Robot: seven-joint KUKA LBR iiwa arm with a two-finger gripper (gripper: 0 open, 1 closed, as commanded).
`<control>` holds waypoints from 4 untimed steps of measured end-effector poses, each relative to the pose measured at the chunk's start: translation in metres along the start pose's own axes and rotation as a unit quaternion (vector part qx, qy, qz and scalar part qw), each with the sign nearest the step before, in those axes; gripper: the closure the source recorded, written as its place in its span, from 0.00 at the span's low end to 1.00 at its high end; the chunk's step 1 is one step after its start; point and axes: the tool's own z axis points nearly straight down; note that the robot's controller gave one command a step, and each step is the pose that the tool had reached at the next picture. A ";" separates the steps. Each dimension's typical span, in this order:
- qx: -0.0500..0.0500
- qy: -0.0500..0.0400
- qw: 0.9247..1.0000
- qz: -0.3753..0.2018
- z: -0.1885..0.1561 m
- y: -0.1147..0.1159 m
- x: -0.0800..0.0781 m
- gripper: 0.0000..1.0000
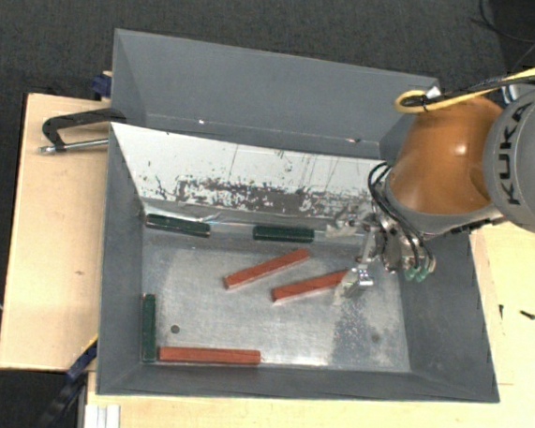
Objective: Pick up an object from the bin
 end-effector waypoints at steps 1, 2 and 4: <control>0.000 0.000 1.000 -0.010 0.070 0.017 -0.017 0.00; 0.000 0.000 1.000 -0.015 0.075 0.018 -0.018 1.00; 0.000 0.002 1.000 -0.015 0.072 0.019 -0.017 1.00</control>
Offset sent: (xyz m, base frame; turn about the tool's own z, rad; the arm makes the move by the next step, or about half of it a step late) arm 0.0128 0.0171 -0.0871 -0.1962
